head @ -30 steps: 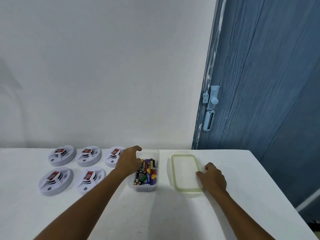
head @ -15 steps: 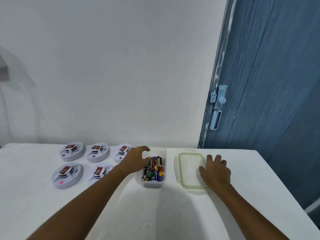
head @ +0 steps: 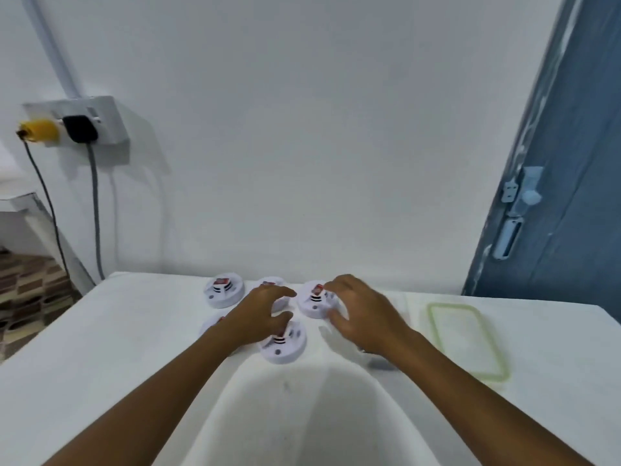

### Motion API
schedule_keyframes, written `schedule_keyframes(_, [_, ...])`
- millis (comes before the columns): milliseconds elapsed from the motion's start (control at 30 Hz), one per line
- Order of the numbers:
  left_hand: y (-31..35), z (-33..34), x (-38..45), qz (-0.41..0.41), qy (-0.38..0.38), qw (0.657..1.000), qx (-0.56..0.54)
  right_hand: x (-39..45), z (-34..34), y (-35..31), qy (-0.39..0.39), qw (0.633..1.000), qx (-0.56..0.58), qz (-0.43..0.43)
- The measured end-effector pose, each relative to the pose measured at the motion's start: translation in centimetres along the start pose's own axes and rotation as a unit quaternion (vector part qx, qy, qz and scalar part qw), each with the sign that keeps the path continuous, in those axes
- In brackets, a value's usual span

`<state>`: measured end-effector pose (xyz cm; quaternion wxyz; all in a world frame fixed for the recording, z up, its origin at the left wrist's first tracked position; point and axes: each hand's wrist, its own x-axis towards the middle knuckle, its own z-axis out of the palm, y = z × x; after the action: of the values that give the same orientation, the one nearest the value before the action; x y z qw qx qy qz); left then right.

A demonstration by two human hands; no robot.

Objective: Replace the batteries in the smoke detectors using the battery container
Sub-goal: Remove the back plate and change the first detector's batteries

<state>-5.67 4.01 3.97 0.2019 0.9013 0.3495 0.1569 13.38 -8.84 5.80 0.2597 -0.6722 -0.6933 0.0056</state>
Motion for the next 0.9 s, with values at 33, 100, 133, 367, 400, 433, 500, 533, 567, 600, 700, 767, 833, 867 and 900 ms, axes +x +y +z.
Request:
schedule_keyframes(33, [-0.9, -0.4, -0.4, 0.0, -0.002, 1.0, -0.008, 0.5, 1.2, -1.3, -0.028, 1.0, 0.007, -0.005])
schedule_keyframes(100, [-2.8, -0.9, -1.3, 0.001, -0.002, 1.0, -0.019, 1.4, 4.2, -3.4, -0.102, 0.995, 0.005, 0.014])
schedule_keyframes(133, [-3.6, -1.0, -1.6, 0.001, -0.001, 1.0, -0.023, 1.6, 5.9, -4.0, -0.127, 0.992, -0.006, 0.026])
schedule_keyframes(367, [-8.4, -1.3, -2.9, 0.013, 0.028, 0.996, -0.083, 1.8, 15.1, -5.6, -0.122, 0.981, -0.117, 0.09])
schedule_keyframes(400, [-8.5, -1.3, -3.1, 0.013, 0.035, 0.994, -0.101, 1.7, 15.5, -5.7, -0.085, 0.986, -0.117, 0.087])
schedule_keyframes(433, [-8.8, -1.4, -3.3, 0.012, 0.043, 0.991, -0.123, 1.6, 15.9, -6.0, -0.051, 0.989, -0.11, 0.089])
schedule_keyframes(500, [-9.1, -1.5, -3.5, 0.005, 0.063, 0.983, -0.17, 1.4, 16.6, -5.9, 0.012, 0.993, -0.054, 0.107])
schedule_keyframes(533, [-9.1, -1.6, -3.6, -0.005, 0.074, 0.977, -0.198, 1.5, 16.4, -6.2, 0.034, 0.991, 0.009, 0.132])
schedule_keyframes(567, [-9.0, -1.8, -3.7, -0.016, 0.084, 0.97, -0.226, 1.6, 15.8, -6.8, 0.055, 0.979, 0.096, 0.172])
schedule_keyframes(600, [-8.9, -2.1, -3.8, -0.028, 0.093, 0.963, -0.253, 1.8, 15.2, -7.6, 0.09, 0.95, 0.206, 0.217])
schedule_keyframes(700, [-8.7, -2.6, -3.6, -0.074, 0.11, 0.936, -0.327, 2.9, 12.9, -9.4, 0.119, 0.73, 0.569, 0.359])
schedule_keyframes(767, [-8.5, -2.6, -3.6, -0.146, 0.075, 0.894, -0.417, 3.3, 11.7, -10.3, 0.065, 0.581, 0.72, 0.374])
schedule_keyframes(833, [-8.0, -2.6, -3.8, -0.227, -0.016, 0.818, -0.528, 3.3, 11.0, -10.9, 0.052, 0.506, 0.783, 0.358])
schedule_keyframes(867, [-7.7, -2.5, -4.0, -0.248, -0.061, 0.778, -0.575, 3.2, 10.7, -11.2, 0.051, 0.486, 0.797, 0.354])
schedule_keyframes(900, [-7.5, -2.5, -4.2, -0.254, -0.097, 0.742, -0.612, 3.2, 10.6, -11.4, 0.048, 0.476, 0.808, 0.344])
